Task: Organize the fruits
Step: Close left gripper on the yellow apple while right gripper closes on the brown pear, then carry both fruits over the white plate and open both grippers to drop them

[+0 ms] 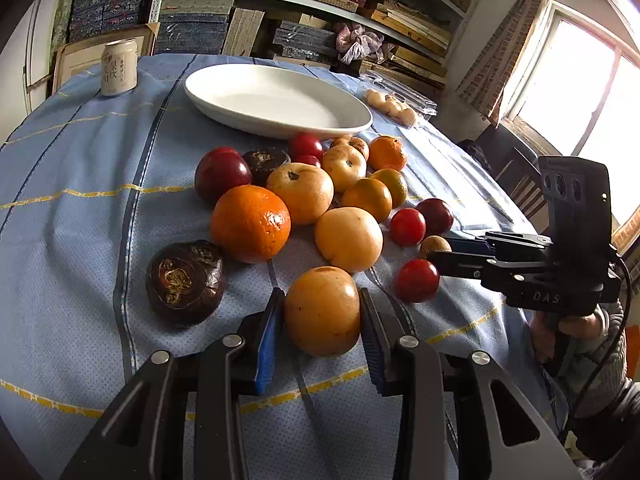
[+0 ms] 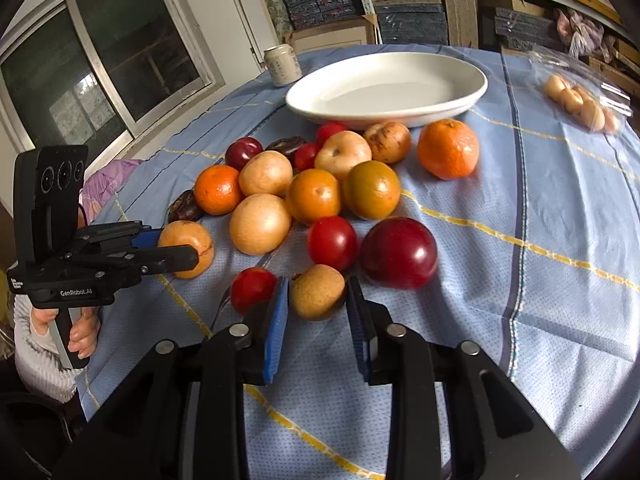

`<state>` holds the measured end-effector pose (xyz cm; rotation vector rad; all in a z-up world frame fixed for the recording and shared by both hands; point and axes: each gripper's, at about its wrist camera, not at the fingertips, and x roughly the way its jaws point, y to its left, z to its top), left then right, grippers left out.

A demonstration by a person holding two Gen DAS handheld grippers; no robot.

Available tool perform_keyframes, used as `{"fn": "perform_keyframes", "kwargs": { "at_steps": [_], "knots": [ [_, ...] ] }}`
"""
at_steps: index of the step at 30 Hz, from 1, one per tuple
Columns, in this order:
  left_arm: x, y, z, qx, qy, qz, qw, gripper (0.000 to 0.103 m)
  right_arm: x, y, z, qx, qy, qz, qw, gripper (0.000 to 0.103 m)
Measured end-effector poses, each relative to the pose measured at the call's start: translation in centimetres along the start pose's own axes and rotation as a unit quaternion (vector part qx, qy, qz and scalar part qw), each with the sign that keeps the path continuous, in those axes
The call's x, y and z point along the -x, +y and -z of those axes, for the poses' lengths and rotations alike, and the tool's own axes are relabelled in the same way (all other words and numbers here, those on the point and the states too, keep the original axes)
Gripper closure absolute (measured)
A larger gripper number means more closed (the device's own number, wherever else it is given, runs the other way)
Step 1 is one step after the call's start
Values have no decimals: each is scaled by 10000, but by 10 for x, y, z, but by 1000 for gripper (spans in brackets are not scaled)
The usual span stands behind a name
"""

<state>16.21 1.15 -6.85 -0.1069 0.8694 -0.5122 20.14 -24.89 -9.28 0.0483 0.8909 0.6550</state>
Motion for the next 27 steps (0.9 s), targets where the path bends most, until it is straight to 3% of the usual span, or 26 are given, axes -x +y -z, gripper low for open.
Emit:
{"fn": "perform_keyframes", "kwargs": {
  "at_steps": [4, 10, 13, 16, 21, 24, 27],
  "knots": [
    [-1, 0, 0, 10, 12, 6, 10000, 66, 0, -1, 0, -4, -26, 48, 10000, 74],
    [9, -1, -6, -18, -246, -108, 9996, 67, 26, 14, -4, 268, -499, 214, 9982, 75],
    [16, 5, -35, 136, -370, -20, 9992, 67, 46, 16, -32, 382, -847, 339, 9951, 75],
    [22, 8, -82, 32, -721, -391, 9966, 67, 52, 10, -79, 354, -1181, 425, 9915, 75],
    [-16, 16, -154, 5, -738, -772, 9943, 67, 8, -18, -144, -33, -1184, 656, 9908, 75],
    [-50, 33, -174, 190, -537, -957, 9938, 67, -25, -37, -162, -203, -1074, 951, 9894, 75],
    [-72, 49, -180, 465, -389, -867, 9944, 67, -48, -52, -165, -218, -828, 1039, 9909, 75]
  ]
}}
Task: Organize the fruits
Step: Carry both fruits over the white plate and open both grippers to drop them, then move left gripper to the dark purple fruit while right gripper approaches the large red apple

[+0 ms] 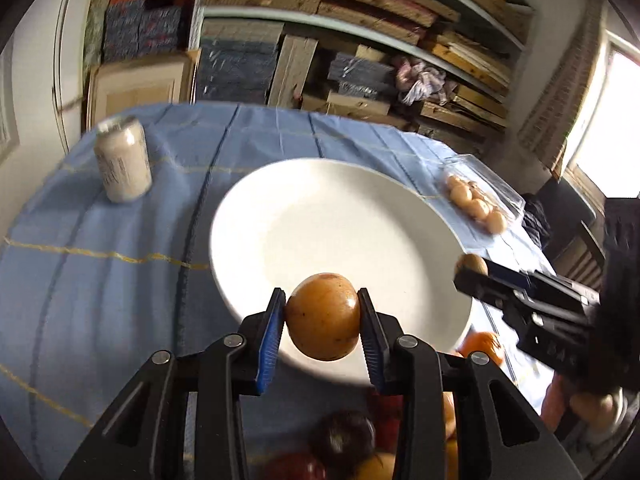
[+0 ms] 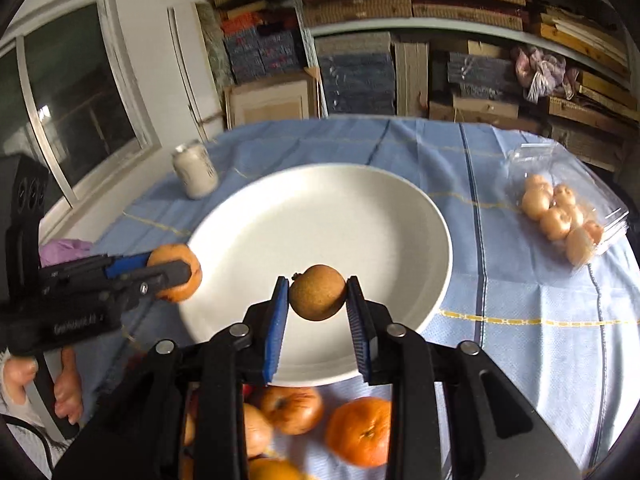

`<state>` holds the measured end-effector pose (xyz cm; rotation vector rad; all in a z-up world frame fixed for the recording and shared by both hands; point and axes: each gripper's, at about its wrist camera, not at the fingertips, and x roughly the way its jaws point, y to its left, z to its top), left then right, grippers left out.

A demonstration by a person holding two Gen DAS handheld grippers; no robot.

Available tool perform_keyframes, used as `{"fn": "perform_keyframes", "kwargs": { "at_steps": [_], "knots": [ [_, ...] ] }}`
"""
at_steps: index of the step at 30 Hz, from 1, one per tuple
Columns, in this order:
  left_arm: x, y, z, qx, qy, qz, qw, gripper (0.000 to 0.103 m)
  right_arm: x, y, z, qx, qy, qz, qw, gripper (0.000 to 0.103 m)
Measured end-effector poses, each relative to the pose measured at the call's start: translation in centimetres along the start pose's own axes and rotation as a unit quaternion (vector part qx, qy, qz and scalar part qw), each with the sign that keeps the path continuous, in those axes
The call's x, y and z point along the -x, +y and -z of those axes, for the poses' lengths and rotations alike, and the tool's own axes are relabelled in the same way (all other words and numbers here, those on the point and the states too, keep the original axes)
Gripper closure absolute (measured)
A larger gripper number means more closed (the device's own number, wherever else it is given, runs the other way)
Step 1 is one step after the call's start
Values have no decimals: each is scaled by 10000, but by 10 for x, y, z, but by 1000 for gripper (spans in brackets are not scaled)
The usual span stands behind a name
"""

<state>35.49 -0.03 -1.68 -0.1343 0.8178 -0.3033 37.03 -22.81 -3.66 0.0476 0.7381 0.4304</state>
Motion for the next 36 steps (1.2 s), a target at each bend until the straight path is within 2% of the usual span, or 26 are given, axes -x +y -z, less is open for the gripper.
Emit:
{"fn": "perform_keyframes", "kwargs": {
  "at_steps": [3, 7, 8, 10, 19, 22, 25, 29, 32, 34, 36],
  "knots": [
    [-10, -1, -1, -131, 53, -118, 9998, 67, -12, -6, -2, -9, 93, 28, 10000, 75],
    [-16, -7, 3, -246, 133, -98, 9996, 65, -24, -6, -1, 57, 264, 32, 9996, 73],
    [-15, -6, 5, -254, 137, -108, 9995, 66, -25, -7, 0, 69, 246, 46, 9997, 63],
    [-11, -5, 6, -240, 54, -135, 9996, 63, -25, -4, 2, 94, 151, 161, 9997, 51],
    [10, -2, 1, -162, -204, -84, 9996, 62, -12, -3, 1, 61, -5, 65, 10000, 51],
    [33, -5, -4, -145, -427, -63, 9990, 62, 12, 2, -1, 70, -235, -27, 9997, 51],
    [57, -5, 3, -196, -465, -12, 9987, 61, 47, 7, 4, 10, -449, -257, 9987, 51],
    [89, -4, 44, -730, -299, -479, 9957, 61, 87, 13, 30, 153, -552, -328, 9978, 40],
    [106, 8, 82, -803, -228, -567, 9949, 59, 111, 14, 66, 312, -571, -240, 9976, 37],
    [112, 17, 104, -744, -198, -562, 9954, 44, 122, 10, 89, 249, -641, -259, 9973, 32],
    [119, 23, 129, -726, -167, -482, 9961, 42, 129, 4, 105, 138, -702, -269, 9971, 27]
  ]
}}
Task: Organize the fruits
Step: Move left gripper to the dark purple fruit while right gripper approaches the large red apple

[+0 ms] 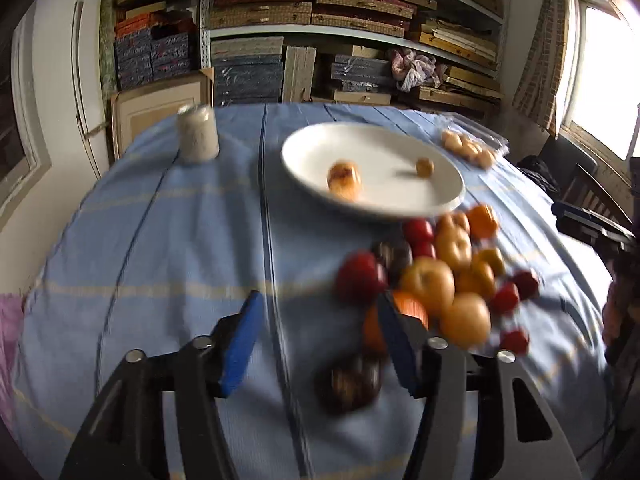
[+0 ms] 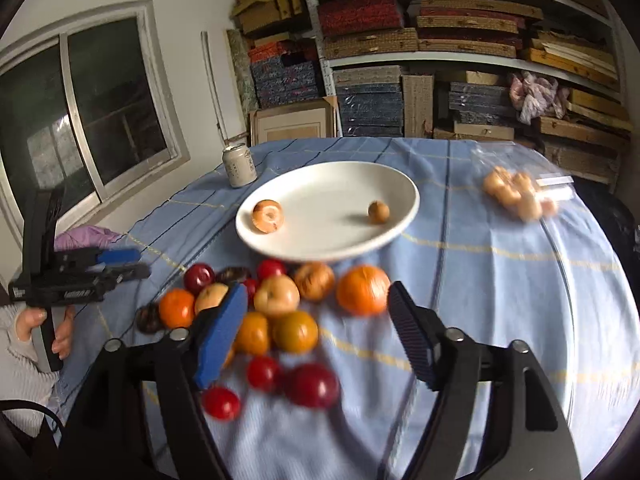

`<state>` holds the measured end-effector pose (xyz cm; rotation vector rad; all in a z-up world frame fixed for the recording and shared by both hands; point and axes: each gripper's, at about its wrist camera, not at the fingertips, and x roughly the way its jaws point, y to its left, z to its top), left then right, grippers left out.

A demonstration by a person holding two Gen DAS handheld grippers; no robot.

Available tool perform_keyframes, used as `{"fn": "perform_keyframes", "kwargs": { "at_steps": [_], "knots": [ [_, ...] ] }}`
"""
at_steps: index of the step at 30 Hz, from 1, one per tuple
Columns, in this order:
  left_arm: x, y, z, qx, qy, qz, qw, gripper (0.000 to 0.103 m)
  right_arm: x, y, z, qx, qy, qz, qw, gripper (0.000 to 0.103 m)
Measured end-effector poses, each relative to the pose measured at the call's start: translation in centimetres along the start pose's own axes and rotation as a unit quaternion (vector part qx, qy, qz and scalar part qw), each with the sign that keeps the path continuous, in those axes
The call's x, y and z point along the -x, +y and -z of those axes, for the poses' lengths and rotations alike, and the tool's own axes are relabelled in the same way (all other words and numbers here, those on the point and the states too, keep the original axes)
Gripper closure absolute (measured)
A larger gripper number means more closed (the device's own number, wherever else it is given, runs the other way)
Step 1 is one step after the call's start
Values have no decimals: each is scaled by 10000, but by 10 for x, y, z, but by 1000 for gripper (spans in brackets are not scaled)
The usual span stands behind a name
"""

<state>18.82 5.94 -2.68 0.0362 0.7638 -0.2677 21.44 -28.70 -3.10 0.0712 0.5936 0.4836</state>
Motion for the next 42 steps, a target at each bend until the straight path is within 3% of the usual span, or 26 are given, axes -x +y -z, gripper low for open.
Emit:
{"fn": "perform_keyframes", "kwargs": {
  "at_steps": [3, 8, 10, 14, 22, 27, 32, 36, 39, 40, 42],
  "knots": [
    [3, 2, 22, 24, 85, 109, 9999, 41, 10, -10, 15, -205, 14, -95, 9997, 23],
    [0, -9, 30, -89, 46, 219, 9997, 34, 13, -21, 23, -485, 96, -153, 9987, 19],
    [-3, -20, 28, -258, 23, 153, 9995, 29, 16, -22, 23, -515, 56, -132, 9986, 16],
    [-12, -32, 34, -578, 174, 45, 9982, 29, 14, -23, 23, -549, 68, -92, 9984, 14],
    [-22, -22, 31, -234, 387, 347, 9984, 29, 8, -21, 24, -500, 202, -41, 9985, 14],
    [-25, -23, 30, -237, 439, 253, 9984, 30, 5, -22, 23, -520, 248, -5, 9983, 14],
    [-33, -25, 30, -225, 615, 165, 9977, 29, -2, -19, 26, -389, 433, 45, 9983, 14],
    [-37, -26, 30, -268, 687, 60, 9973, 27, -12, -4, 32, 210, 748, 362, 9963, 14],
    [-42, -31, 31, -420, 830, -71, 9956, 6, -21, 12, 39, 694, 888, 400, 9928, 26],
    [-44, -33, 32, -465, 872, -128, 9950, 4, -25, 17, 41, 833, 956, 372, 9912, 34],
    [-44, -33, 32, -477, 874, -130, 9949, 4, -33, 23, 44, 1000, 1064, 397, 9885, 39]
  ]
}}
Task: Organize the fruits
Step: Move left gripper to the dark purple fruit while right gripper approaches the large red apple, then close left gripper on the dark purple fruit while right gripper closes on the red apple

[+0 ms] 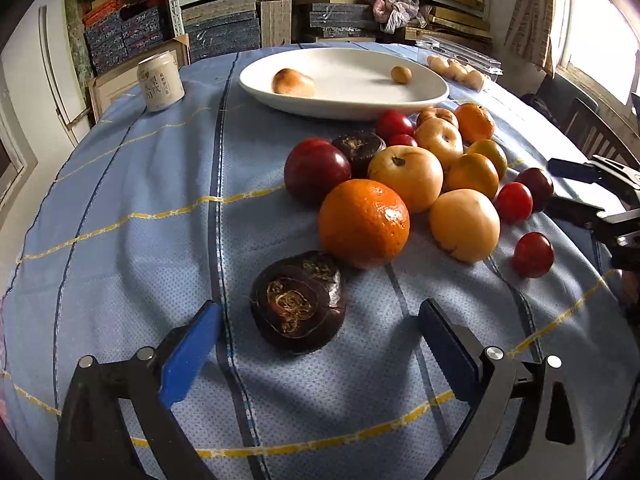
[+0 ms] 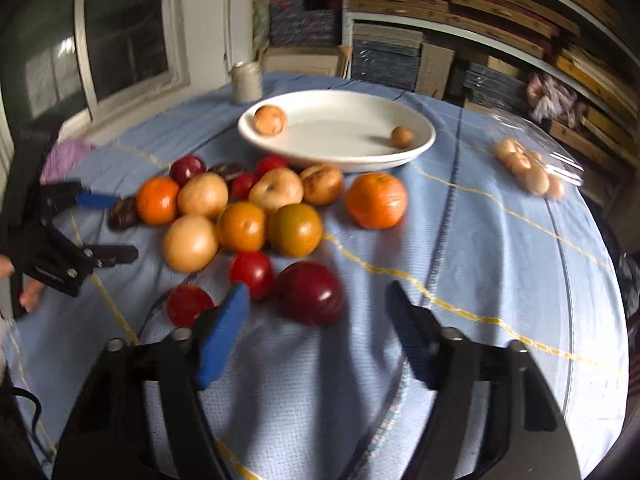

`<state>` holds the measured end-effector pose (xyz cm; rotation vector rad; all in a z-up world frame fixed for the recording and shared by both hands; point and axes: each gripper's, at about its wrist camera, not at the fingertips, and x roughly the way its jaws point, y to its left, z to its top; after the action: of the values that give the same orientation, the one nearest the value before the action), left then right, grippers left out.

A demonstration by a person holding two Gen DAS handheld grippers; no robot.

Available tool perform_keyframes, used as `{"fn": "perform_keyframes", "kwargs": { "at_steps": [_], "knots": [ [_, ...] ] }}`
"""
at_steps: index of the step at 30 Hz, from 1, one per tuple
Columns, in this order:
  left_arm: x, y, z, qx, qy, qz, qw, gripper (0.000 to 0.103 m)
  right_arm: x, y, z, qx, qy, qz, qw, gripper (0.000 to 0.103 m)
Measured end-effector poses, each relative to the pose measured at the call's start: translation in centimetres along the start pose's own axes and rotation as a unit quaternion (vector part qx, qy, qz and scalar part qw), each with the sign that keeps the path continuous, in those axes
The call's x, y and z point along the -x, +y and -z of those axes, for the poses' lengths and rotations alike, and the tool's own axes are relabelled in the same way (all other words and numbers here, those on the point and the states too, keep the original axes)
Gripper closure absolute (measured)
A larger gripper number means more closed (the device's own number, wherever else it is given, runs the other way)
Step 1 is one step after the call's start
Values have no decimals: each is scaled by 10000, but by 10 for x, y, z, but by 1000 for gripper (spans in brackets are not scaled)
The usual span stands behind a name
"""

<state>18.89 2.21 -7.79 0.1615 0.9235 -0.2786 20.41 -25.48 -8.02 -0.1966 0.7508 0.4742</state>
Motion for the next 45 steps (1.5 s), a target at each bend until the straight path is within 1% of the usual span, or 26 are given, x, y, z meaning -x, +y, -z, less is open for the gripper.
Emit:
{"fn": "perform_keyframes", "kwargs": {
  "at_steps": [2, 4, 5, 7, 10, 13, 15, 17, 21, 23, 25, 27, 30, 32, 33, 35, 37, 38, 39, 40, 41, 42, 45],
  "knots": [
    [0, 2, 0, 38, 1, 14, 10000, 4, -6, 2, -1, 50, 102, -58, 9999, 46],
    [0, 2, 0, 45, 7, -7, 10000, 3, -8, 0, -2, -16, 110, -108, 9999, 47],
    [0, 2, 0, 46, 7, -5, 10000, 3, -11, -2, -2, -64, 177, -147, 9997, 52],
    [0, 2, 0, 46, 7, -5, 10000, 3, -16, -5, -3, -150, 294, -222, 9992, 54],
    [0, 2, 0, 46, 6, -5, 10000, 3, -23, -14, -7, -364, 351, -360, 9981, 54],
    [0, 2, 0, 46, 6, -5, 10000, 3, -26, -16, -8, -402, 364, -497, 9973, 62],
    [0, 2, 0, 46, 6, -6, 10000, 3, -26, -15, -9, -388, 352, -477, 9975, 63],
    [0, 2, 0, 46, 5, -7, 10000, 3, -23, -14, -10, -376, 243, -450, 9980, 64],
    [1, 3, 1, 80, -7, -59, 10000, 3, -19, -19, -8, -489, 168, -489, 9975, 64],
    [5, 6, 1, 154, -114, -79, 9998, 4, -18, -20, -7, -523, 165, -510, 9972, 64],
    [13, 9, 2, 265, -332, 135, 9990, 4, -17, -20, -7, -531, 147, -510, 9972, 64],
    [16, 10, 3, 282, -434, 171, 9985, 4, -16, -21, -6, -560, 135, -524, 9970, 64],
    [18, 4, 2, 140, -483, 210, 9985, 15, -16, -20, -5, -581, 133, -531, 9968, 64],
    [15, 1, 1, 92, -425, 275, 9987, 20, -16, -20, -4, -580, 141, -526, 9968, 63],
    [12, 1, 0, 104, -359, 318, 9988, 26, -16, -21, -4, -583, 148, -527, 9968, 63],
    [7, 4, 0, 211, -245, 403, 9987, 27, -17, -20, -5, -596, 157, -533, 9967, 63],
    [7, 7, 0, 316, -264, 453, 9981, 28, -17, -20, -5, -598, 168, -534, 9966, 63],
    [6, 7, 0, 326, -266, 447, 9981, 31, -17, -20, -5, -600, 167, -536, 9966, 63],
    [6, 7, 0, 341, -278, 414, 9982, 40, -17, -21, -5, -604, 168, -539, 9966, 63],
    [7, 9, 0, 397, -304, 369, 9981, 56, -17, -21, -5, -611, 170, -546, 9965, 63],
    [8, 12, 0, 449, -319, 395, 9977, 57, -18, -20, -5, -614, 170, -547, 9965, 63],
    [8, 14, 1, 497, -334, 507, 9969, 57, -18, -21, -5, -626, 168, -554, 9964, 63],
    [9, 15, 1, 496, -339, 542, 9967, 57, -17, -21, -5, -636, 151, -563, 9963, 63]
  ]
}}
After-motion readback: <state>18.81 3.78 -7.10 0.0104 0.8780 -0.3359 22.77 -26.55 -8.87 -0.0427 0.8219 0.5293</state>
